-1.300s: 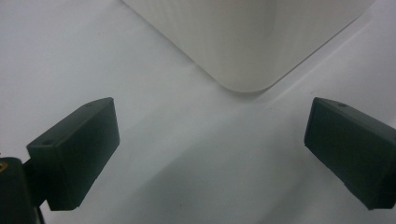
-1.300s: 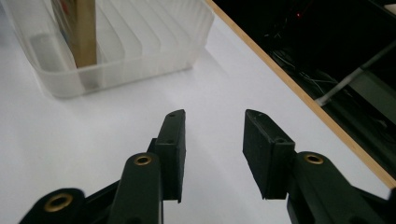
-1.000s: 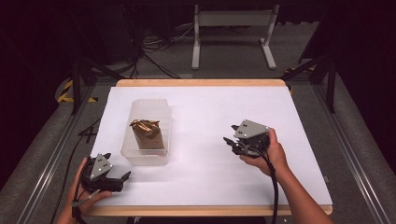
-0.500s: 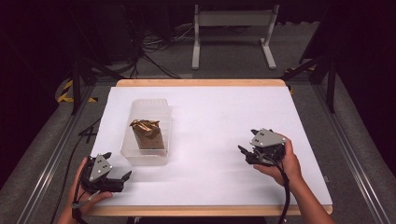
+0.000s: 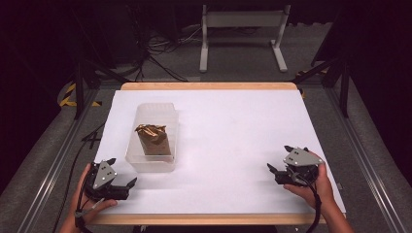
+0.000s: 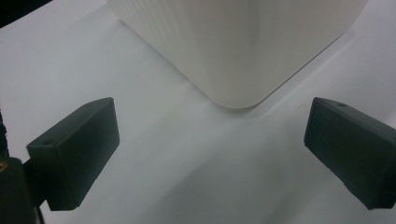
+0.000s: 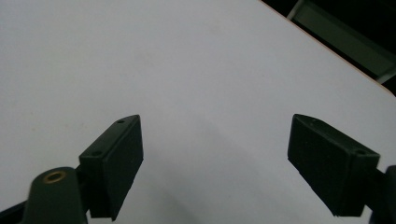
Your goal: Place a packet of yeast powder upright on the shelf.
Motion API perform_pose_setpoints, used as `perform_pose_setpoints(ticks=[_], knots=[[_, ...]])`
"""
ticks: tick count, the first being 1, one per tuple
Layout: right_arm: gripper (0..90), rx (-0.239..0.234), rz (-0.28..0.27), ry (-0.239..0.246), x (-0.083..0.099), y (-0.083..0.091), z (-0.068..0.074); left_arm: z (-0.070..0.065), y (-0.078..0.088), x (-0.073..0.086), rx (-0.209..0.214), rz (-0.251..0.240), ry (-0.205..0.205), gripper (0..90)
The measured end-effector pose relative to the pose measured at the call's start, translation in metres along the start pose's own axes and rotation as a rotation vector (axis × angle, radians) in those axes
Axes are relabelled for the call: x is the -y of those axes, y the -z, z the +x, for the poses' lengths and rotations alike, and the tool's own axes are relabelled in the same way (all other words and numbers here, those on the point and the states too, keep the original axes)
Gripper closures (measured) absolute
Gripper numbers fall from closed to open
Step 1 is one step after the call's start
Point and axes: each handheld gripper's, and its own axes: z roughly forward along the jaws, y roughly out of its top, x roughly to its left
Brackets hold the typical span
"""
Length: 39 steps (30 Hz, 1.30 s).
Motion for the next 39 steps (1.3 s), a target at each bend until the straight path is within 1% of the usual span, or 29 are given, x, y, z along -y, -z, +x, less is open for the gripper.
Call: perform_pose_setpoints(ticks=[2, 5, 8, 10, 11, 13, 14, 16, 17, 18, 21, 23, 25, 26, 27, 29, 32, 35, 36, 39], knots=[[16.6, 0.003, -0.007, -0.019, 0.008, 0.003, -0.002, 0.000, 0.000, 0.000, 0.003, -0.001, 0.006, 4.2], [15.1, 0.009, -0.013, -0.029, 0.017, 0.008, -0.003, 0.000, 0.000, 0.000, 0.005, -0.004, 0.010, 4.1], [13.9, 0.009, -0.018, -0.056, 0.029, 0.014, -0.007, 0.001, 0.000, 0.000, 0.003, -0.006, 0.006, 4.1], [13.6, 0.007, -0.018, -0.065, 0.032, 0.015, -0.008, 0.001, -0.001, -0.001, 0.006, -0.003, 0.010, 4.2], [13.5, 0.008, -0.023, -0.077, 0.037, 0.018, -0.009, 0.001, -0.001, -0.001, 0.004, -0.005, 0.005, 4.2], [11.9, 0.013, -0.024, -0.100, 0.046, 0.022, -0.012, 0.001, -0.002, -0.002, 0.011, -0.007, 0.014, 4.2], [11.9, 0.013, -0.038, -0.120, 0.051, 0.024, -0.014, 0.001, -0.003, -0.002, 0.010, -0.006, 0.008, 4.1], [11.5, 0.017, -0.051, -0.141, 0.057, 0.028, -0.016, 0.002, -0.004, -0.003, 0.017, -0.003, 0.007, 4.1], [11.1, 0.027, -0.072, -0.168, 0.063, 0.032, -0.018, 0.002, -0.005, -0.003, 0.015, -0.004, 0.005, 4.0], [11.1, 0.027, -0.072, -0.168, 0.063, 0.032, -0.018, 0.002, -0.005, -0.003, 0.017, -0.006, 0.009, 4.0], [10.6, 0.042, -0.104, -0.201, 0.072, 0.040, -0.021, 0.002, -0.005, -0.003, 0.016, -0.001, 0.006, 4.0], [10.5, 0.059, -0.105, -0.222, 0.076, 0.043, -0.023, 0.002, -0.005, -0.003, 0.016, 0.000, 0.004, 4.0], [10.5, 0.063, -0.118, -0.255, 0.081, 0.045, -0.026, 0.001, -0.005, -0.003, 0.020, -0.003, -0.002, 4.0], [10.5, 0.063, -0.118, -0.255, 0.081, 0.045, -0.026, 0.001, -0.005, -0.003, 0.020, -0.003, -0.002, 4.0], [10.1, 0.067, -0.119, -0.288, 0.085, 0.047, -0.028, 0.001, -0.005, -0.004, 0.017, -0.010, 0.002, 4.0], [10.3, 0.070, -0.122, -0.292, 0.086, 0.048, -0.029, 0.001, -0.005, -0.004, 0.019, -0.009, -0.002, 4.0], [10.3, 0.088, -0.114, -0.291, 0.087, 0.050, -0.029, 0.001, -0.004, -0.003, 0.022, -0.012, -0.003, 4.0], [10.3, 0.086, -0.104, -0.273, 0.084, 0.048, -0.026, 0.002, -0.005, -0.003, 0.026, -0.012, 0.003, 4.0], [10.2, 0.084, -0.100, -0.263, 0.083, 0.047, -0.025, 0.003, -0.005, -0.003, 0.023, -0.010, -0.004, 4.0], [10.2, 0.080, -0.098, -0.252, 0.080, 0.046, -0.023, 0.002, -0.005, -0.003, 0.021, -0.008, 0.003, 4.0]])
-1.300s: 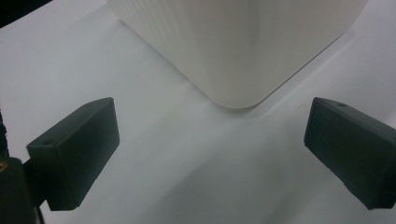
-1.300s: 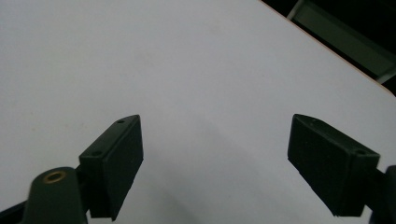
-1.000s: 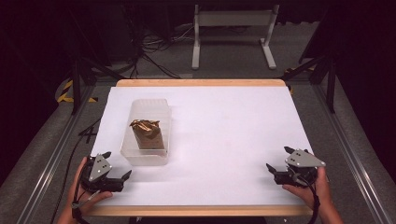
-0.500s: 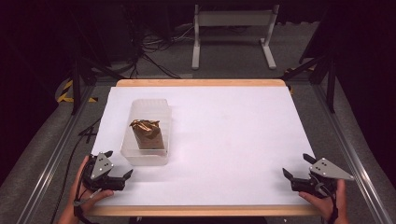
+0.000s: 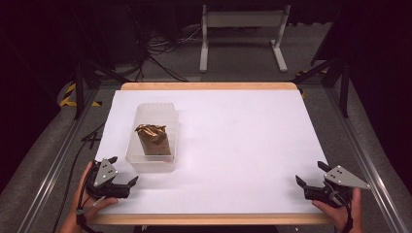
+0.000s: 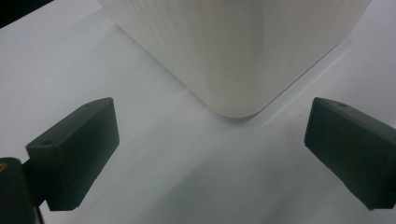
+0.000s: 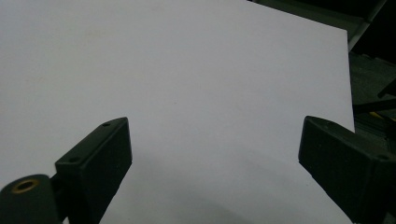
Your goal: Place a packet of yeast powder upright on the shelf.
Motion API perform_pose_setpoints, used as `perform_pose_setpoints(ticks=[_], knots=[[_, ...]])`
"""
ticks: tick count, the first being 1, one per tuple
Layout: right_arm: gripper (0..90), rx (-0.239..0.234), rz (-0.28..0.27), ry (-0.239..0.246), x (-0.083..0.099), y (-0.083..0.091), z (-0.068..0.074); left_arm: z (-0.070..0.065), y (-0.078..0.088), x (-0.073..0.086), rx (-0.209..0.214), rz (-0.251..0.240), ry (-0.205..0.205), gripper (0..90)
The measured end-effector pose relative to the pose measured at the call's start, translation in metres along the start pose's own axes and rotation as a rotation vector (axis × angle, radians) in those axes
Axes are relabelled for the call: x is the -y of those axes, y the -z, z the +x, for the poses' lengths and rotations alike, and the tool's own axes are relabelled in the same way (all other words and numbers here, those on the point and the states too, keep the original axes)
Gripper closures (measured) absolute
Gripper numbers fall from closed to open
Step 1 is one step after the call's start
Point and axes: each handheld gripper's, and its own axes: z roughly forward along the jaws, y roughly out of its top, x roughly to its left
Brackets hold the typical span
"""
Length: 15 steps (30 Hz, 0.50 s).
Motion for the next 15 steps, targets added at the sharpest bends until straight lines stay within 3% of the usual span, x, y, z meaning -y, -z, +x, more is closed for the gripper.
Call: perform_pose_setpoints(ticks=[15], knots=[[9.9, -0.006, 0.007, 0.005, 0.0003, -0.0024, 0.0016, 0.0001, -0.0020, -0.0009, 0.001, 0.010, 0.000, 3.9]])
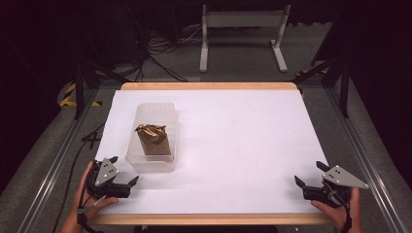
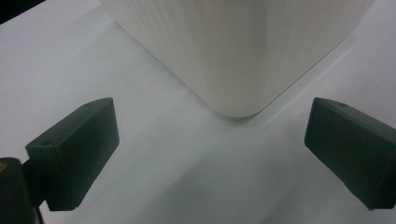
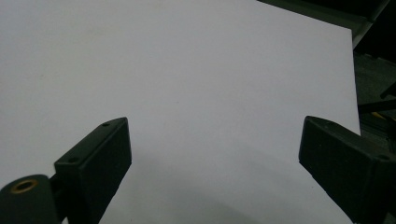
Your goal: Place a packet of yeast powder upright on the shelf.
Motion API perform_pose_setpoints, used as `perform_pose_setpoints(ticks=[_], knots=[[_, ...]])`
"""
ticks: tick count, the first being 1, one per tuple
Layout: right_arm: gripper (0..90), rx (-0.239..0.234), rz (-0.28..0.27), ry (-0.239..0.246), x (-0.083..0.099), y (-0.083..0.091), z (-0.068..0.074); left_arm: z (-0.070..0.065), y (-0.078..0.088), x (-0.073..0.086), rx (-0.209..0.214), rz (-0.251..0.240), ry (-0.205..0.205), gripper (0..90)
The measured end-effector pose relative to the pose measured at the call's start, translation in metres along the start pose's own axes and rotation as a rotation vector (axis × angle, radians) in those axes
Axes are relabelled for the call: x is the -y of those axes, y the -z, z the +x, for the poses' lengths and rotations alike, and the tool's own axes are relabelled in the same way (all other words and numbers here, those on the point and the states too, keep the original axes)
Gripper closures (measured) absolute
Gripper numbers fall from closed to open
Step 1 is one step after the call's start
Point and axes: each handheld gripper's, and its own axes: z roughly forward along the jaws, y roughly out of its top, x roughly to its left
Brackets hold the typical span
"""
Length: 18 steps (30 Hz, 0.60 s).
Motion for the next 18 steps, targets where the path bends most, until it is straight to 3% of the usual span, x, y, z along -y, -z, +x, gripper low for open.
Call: perform_pose_setpoints(ticks=[10, 18], knots=[[9.7, -0.017, 0.007, 0.021, -0.0030, -0.0063, 0.0055, 0.0003, -0.0013, 0.0002, 0.001, 0.008, -0.007, 3.9], [9.6, -0.029, 0.001, 0.023, -0.0071, -0.0089, 0.0077, 0.0016, -0.0010, 0.0013, 0.004, 0.003, 0.012, 3.9]])
